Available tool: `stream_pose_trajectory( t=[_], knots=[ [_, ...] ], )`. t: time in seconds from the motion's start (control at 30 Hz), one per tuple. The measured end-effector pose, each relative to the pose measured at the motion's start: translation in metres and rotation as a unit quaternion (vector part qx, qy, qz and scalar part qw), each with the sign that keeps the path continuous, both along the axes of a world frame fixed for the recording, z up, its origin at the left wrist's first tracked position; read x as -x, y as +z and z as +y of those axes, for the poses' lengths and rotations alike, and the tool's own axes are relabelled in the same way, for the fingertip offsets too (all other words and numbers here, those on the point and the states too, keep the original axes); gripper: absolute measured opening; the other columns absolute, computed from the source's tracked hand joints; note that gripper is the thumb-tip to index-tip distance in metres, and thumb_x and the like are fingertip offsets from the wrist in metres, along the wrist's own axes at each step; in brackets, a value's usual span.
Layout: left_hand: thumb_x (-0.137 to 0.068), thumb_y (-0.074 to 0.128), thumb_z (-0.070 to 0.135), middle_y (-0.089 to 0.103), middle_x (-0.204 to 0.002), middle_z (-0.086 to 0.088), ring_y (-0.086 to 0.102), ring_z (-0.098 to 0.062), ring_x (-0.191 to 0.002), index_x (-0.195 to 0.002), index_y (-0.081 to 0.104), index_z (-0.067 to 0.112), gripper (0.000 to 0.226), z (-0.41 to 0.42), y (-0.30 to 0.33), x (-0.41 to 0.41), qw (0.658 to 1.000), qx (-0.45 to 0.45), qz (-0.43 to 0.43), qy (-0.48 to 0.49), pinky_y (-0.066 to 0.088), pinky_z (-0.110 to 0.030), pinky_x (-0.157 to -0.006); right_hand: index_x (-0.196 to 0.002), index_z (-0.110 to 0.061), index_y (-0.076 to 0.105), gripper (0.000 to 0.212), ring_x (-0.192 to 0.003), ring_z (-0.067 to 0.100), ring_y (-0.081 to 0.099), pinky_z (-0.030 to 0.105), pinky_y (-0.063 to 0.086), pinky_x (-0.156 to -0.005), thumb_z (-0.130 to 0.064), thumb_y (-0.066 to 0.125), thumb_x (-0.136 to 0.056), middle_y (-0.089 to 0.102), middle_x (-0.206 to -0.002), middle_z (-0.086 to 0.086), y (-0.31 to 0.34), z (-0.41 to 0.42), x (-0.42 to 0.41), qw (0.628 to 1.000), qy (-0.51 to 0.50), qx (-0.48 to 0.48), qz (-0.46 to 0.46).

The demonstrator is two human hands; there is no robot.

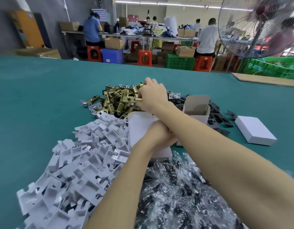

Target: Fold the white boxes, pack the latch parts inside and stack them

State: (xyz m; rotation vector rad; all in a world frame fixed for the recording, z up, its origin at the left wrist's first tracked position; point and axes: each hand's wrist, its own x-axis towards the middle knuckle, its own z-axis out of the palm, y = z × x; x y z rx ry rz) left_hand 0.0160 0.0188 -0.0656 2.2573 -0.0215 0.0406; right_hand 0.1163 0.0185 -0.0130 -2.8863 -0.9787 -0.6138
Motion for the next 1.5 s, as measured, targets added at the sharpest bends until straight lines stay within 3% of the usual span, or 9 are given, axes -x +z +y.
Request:
stream_pose_trajectory(
  t=[0.1,0.23,0.37,0.43,0.6,0.8,1.13,1.37,1.5],
  knots=[
    [-0.094,0.061,0.025,0.060,-0.077,0.008,0.056,-0.014,-0.075,-0.083,0.051,0.034,0.016,0.005,-0.001,-0.001,0.999,0.000,-0.036,-0.026,0.046,-0.031,-0.065,-0.105,-0.022,0.073,0.025,-0.110,0.024,0.057,0.035,0.046,-0.082,-0.042,0.064,-0.094,0.064,-0.111,0.002,0.031,-0.015,0.012,0.995,-0.005,-0.103,-0.012],
    [-0.090,0.069,0.048,0.071,-0.102,0.016,0.067,-0.008,-0.097,-0.115,0.060,0.042,0.027,0.005,-0.003,0.002,0.996,0.071,-0.030,-0.053,0.056,-0.039,-0.092,-0.110,-0.023,0.068,0.022,-0.098,0.017,0.064,0.032,0.054,-0.081,-0.038,0.062,-0.093,0.071,-0.100,-0.006,0.077,-0.066,0.036,0.954,-0.002,-0.293,0.055],
    [-0.089,0.074,0.039,0.072,-0.098,0.017,0.068,-0.008,-0.093,-0.113,0.060,0.052,0.030,0.006,-0.005,0.001,0.991,0.106,-0.042,-0.074,0.058,-0.042,-0.091,-0.109,-0.032,0.060,0.022,-0.080,-0.006,0.065,0.013,0.050,-0.071,-0.033,0.066,-0.088,0.069,-0.088,-0.016,0.088,-0.137,0.069,0.895,0.009,-0.428,0.124],
    [-0.087,0.077,0.034,0.073,-0.098,0.015,0.070,-0.010,-0.094,-0.113,0.065,0.045,0.030,0.006,-0.003,0.001,0.989,0.116,-0.030,-0.088,0.059,-0.043,-0.090,-0.107,-0.028,0.062,0.022,-0.077,-0.002,0.066,0.026,0.057,-0.077,-0.029,0.067,-0.085,0.070,-0.087,-0.011,0.081,-0.163,0.079,0.883,-0.005,-0.444,0.154],
    [-0.086,0.081,0.025,0.075,-0.098,0.005,0.072,-0.015,-0.094,-0.114,0.067,0.032,0.032,0.008,-0.002,-0.001,0.985,0.144,-0.027,-0.090,0.059,-0.048,-0.089,-0.088,-0.027,0.074,0.018,-0.084,0.024,0.073,0.049,0.059,-0.088,-0.010,0.068,-0.084,0.075,-0.091,-0.007,0.076,-0.187,0.089,0.898,0.020,-0.404,0.175],
    [-0.086,0.082,0.022,0.075,-0.100,0.001,0.072,-0.017,-0.094,-0.116,0.066,0.028,0.035,0.009,-0.002,-0.002,0.984,0.149,-0.024,-0.090,0.060,-0.048,-0.089,-0.100,-0.029,0.076,0.023,-0.088,0.001,0.072,0.026,0.057,-0.092,-0.011,0.078,-0.086,0.077,-0.088,-0.012,0.073,-0.202,0.089,0.933,0.066,-0.302,0.183],
    [-0.086,0.081,0.020,0.076,-0.101,0.007,0.072,-0.011,-0.094,-0.114,0.068,0.026,0.031,0.009,-0.002,-0.001,0.981,0.163,-0.020,-0.099,0.061,-0.034,-0.086,-0.085,-0.039,0.076,0.024,-0.078,0.006,0.067,0.035,0.060,-0.078,-0.016,0.080,-0.078,0.073,-0.085,-0.016,0.078,-0.189,0.092,0.953,0.055,-0.262,0.141],
    [-0.086,0.082,0.019,0.076,-0.102,0.003,0.071,-0.011,-0.094,-0.114,0.068,0.023,0.031,0.008,-0.003,0.000,0.977,0.183,-0.024,-0.106,0.056,-0.019,-0.075,-0.097,-0.044,0.079,0.021,-0.092,0.017,0.066,0.028,0.051,-0.071,-0.030,0.078,-0.082,0.072,-0.093,-0.014,0.062,-0.173,0.090,0.978,-0.052,-0.114,0.164],
    [-0.086,0.082,0.019,0.076,-0.103,0.003,0.071,-0.011,-0.095,-0.115,0.068,0.022,0.032,0.009,-0.002,0.000,0.977,0.180,-0.022,-0.108,0.053,-0.016,-0.074,-0.094,-0.046,0.079,0.016,-0.090,0.015,0.067,0.026,0.049,-0.066,-0.033,0.075,-0.085,0.073,-0.090,-0.016,0.058,-0.170,0.087,0.978,-0.052,-0.117,0.162]
  ],
)
